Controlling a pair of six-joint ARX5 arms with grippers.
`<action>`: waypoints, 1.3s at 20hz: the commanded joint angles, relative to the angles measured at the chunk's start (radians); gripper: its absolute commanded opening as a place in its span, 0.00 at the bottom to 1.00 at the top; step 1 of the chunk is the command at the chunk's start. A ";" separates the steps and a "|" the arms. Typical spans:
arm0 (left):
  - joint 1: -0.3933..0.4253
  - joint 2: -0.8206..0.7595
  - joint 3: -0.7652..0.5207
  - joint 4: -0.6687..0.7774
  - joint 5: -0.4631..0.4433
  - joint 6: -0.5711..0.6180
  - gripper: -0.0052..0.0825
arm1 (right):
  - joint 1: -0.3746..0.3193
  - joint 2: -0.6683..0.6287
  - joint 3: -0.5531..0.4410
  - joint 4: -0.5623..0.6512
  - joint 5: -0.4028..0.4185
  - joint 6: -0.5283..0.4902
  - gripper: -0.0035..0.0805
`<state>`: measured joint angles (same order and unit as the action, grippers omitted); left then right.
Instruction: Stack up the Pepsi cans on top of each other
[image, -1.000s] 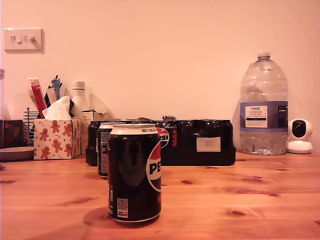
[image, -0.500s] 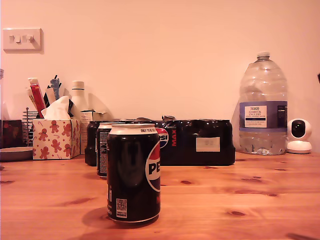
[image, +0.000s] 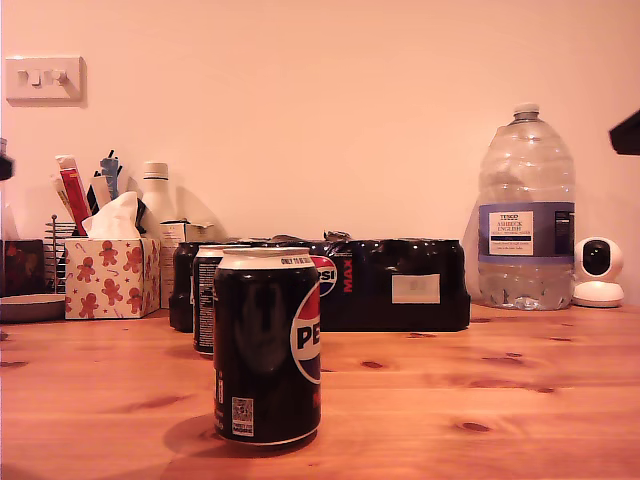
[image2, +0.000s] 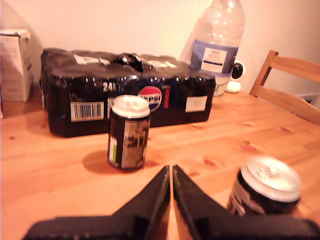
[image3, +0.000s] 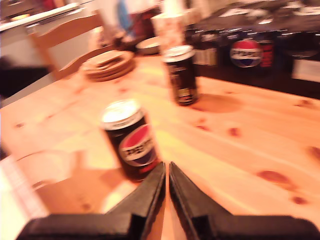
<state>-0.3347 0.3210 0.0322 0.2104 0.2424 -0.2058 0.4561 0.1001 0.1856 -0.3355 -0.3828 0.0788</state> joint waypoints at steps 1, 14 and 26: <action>-0.002 0.075 0.008 0.057 0.005 0.016 0.08 | 0.013 0.001 -0.016 0.009 0.005 0.000 0.03; -0.017 0.511 0.036 0.447 -0.071 0.172 0.95 | 0.015 0.002 -0.016 -0.011 0.024 0.000 0.03; -0.011 1.037 0.225 0.750 0.071 0.232 0.95 | 0.015 0.002 -0.016 -0.021 0.053 0.000 0.03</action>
<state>-0.3470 1.3239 0.2420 0.9424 0.3073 0.0135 0.4690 0.1001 0.1852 -0.3611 -0.3305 0.0788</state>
